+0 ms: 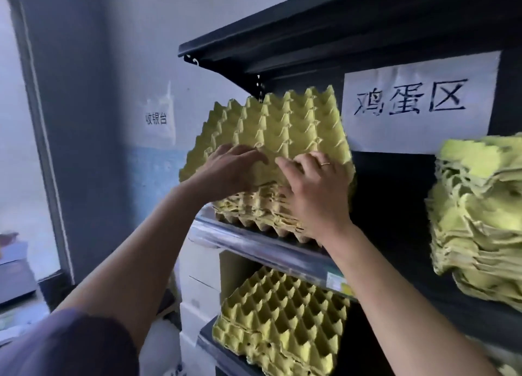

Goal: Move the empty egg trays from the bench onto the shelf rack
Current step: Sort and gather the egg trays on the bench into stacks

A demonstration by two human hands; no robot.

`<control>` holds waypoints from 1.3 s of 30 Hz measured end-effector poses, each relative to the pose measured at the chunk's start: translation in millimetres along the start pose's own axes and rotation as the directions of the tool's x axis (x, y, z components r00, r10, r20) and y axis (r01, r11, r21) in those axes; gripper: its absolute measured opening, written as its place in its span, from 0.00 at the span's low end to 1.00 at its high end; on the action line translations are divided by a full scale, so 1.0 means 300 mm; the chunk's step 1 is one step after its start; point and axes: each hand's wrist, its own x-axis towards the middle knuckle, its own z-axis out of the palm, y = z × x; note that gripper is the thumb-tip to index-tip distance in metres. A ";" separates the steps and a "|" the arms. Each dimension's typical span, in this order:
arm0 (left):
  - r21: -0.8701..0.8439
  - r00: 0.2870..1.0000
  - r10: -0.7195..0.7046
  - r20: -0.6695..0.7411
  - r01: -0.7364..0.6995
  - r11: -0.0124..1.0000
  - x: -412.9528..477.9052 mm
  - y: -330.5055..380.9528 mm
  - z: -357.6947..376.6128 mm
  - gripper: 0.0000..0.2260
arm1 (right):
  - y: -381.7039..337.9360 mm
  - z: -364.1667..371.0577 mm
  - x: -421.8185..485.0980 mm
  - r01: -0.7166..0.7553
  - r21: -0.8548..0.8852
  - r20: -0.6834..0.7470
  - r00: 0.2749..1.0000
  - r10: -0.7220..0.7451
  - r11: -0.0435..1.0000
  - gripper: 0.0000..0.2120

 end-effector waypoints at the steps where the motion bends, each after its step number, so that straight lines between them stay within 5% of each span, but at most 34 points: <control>1: 0.003 1.000 0.018 0.014 -0.018 1.000 0.033 -0.013 0.005 0.27 | 0.001 0.020 0.014 -0.018 -0.025 0.012 1.000 0.018 1.000 0.21; 10: 0.000 0.999 0.000 -0.045 0.000 1.000 0.140 -0.094 0.141 0.28 | 0.002 0.155 0.101 -0.120 -0.152 0.115 0.984 0.138 0.981 0.24; 14: -0.041 0.999 0.029 -0.038 -0.030 0.999 0.146 -0.086 0.200 0.26 | 0.008 0.148 0.104 -0.121 -0.234 0.163 0.973 0.161 0.965 0.17; 18: -0.121 1.000 0.027 0.007 -0.026 0.992 0.130 -0.101 0.234 0.26 | 0.007 0.141 0.090 -0.095 -0.236 0.182 0.973 0.140 0.967 0.16; 28: -0.070 0.990 -0.018 -0.141 0.008 0.998 0.064 -0.049 0.271 0.28 | 0.000 0.138 0.036 -0.083 -0.218 0.204 0.970 0.129 0.972 0.18; 39: -0.198 0.953 -0.131 -0.273 0.078 0.977 0.003 -0.078 0.269 0.23 | 0.008 0.077 -0.012 -0.146 -0.177 0.014 0.988 0.151 0.973 0.18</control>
